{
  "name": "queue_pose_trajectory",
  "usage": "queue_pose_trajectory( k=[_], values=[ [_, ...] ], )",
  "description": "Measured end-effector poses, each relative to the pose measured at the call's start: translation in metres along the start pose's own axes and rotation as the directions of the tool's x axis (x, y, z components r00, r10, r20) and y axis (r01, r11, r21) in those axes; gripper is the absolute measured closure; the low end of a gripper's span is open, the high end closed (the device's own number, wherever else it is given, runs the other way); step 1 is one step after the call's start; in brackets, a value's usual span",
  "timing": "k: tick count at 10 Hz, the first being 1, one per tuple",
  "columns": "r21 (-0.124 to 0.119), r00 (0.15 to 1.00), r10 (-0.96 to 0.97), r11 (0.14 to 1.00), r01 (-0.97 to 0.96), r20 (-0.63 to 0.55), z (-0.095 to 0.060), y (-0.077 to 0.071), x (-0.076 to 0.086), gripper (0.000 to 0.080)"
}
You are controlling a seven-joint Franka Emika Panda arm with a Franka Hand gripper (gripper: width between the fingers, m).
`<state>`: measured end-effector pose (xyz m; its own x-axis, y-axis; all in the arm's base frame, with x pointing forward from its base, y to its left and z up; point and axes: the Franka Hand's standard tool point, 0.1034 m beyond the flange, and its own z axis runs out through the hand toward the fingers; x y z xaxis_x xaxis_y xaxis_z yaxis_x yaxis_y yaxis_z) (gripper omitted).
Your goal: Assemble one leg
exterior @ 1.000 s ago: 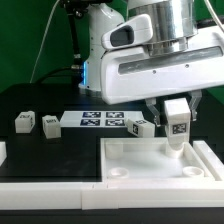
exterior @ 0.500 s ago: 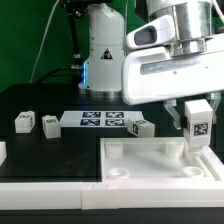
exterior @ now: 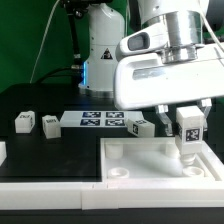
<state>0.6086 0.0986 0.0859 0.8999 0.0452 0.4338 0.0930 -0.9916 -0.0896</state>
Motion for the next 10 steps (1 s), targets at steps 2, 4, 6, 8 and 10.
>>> queue_pose_trajectory(
  k=[2, 4, 6, 8, 10],
  values=[
    [0.001, 1.000, 0.003, 1.000, -0.003, 0.017, 0.001, 0.002, -0.001, 0.0511],
    [0.003, 1.000, 0.001, 1.000, -0.001, 0.021, 0.004, 0.000, -0.003, 0.0511],
    [0.003, 1.000, 0.002, 1.000, -0.002, 0.024, 0.007, 0.000, -0.005, 0.0511],
    [0.001, 1.000, -0.001, 1.000, 0.001, -0.012, 0.012, -0.001, 0.002, 0.0511],
    [-0.007, 0.998, -0.001, 1.000, 0.000, -0.059, 0.014, 0.001, 0.005, 0.0511]
  ],
)
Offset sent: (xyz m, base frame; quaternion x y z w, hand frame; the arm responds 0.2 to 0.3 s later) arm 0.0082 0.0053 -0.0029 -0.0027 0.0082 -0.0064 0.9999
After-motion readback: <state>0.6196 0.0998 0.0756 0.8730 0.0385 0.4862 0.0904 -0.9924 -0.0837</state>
